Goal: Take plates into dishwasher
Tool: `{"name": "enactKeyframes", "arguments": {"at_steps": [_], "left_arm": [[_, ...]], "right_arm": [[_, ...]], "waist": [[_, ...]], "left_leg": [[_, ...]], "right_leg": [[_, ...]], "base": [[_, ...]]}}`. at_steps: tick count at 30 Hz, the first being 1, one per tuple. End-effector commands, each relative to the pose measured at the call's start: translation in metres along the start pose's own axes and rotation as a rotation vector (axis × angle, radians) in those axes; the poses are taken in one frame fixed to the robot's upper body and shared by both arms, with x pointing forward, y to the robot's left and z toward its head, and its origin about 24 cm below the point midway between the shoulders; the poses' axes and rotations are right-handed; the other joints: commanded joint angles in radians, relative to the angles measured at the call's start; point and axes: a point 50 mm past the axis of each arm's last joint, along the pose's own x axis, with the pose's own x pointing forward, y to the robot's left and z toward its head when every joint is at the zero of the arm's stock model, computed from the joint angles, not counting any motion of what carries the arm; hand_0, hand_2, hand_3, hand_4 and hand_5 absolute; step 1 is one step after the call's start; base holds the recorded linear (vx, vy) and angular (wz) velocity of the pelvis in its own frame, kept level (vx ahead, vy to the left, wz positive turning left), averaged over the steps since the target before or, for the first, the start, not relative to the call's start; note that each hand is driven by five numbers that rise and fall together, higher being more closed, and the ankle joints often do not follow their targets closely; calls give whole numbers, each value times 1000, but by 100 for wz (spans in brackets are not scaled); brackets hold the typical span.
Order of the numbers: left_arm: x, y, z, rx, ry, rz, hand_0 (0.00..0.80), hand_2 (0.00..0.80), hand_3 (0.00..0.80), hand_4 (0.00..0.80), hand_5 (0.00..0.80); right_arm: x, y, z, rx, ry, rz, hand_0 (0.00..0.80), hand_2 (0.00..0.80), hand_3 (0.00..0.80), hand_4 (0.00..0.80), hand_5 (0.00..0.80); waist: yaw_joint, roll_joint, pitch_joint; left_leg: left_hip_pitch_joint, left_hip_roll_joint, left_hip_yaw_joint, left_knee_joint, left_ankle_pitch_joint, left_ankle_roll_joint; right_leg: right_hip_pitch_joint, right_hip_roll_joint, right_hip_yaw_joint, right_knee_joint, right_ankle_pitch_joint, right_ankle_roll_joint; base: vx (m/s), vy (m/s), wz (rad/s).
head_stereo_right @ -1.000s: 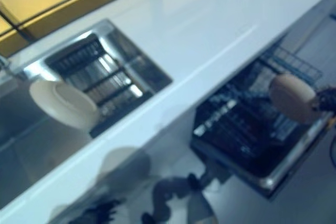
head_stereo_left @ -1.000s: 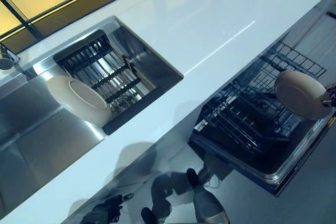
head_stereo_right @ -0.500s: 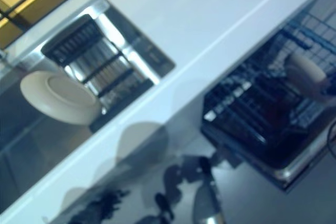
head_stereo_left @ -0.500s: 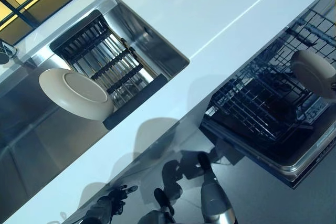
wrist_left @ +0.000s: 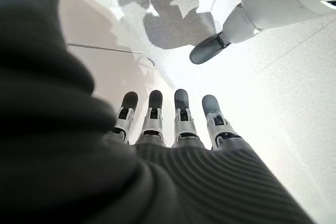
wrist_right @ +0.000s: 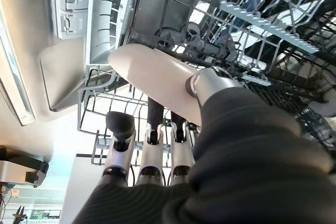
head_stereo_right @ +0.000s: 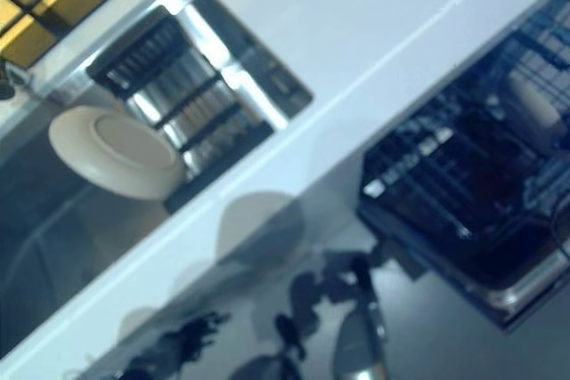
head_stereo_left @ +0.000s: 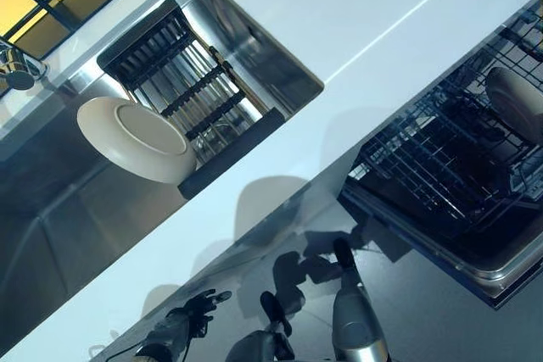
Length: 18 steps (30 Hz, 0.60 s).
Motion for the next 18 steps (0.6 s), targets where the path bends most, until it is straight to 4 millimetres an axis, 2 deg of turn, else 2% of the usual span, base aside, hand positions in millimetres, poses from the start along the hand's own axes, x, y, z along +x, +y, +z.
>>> {"name": "enactKeyframes", "arguments": {"at_steps": [1,18], "left_arm": [[-4,17,-5,15,30,36,0,0,0,0,0],[-4,20,2,41,20,37,0,0,0,0,0]], "right_arm": [[6,5,2,-12,33,-2,800,800,800,800,800],[9,20,-19,-95,133,25,800,800,800,800,800]], "waist": [[-1,-84,-41],[19,-76,-28]], "left_leg": [[99,57,-37,0,-45,-45],[90,60,-55,0,-36,-46]], "right_leg": [[-64,-75,-4,36,12,60],[-68,-83,-13,37,16,61]], "base": [[-5,-12,4],[-3,-9,3]]}}
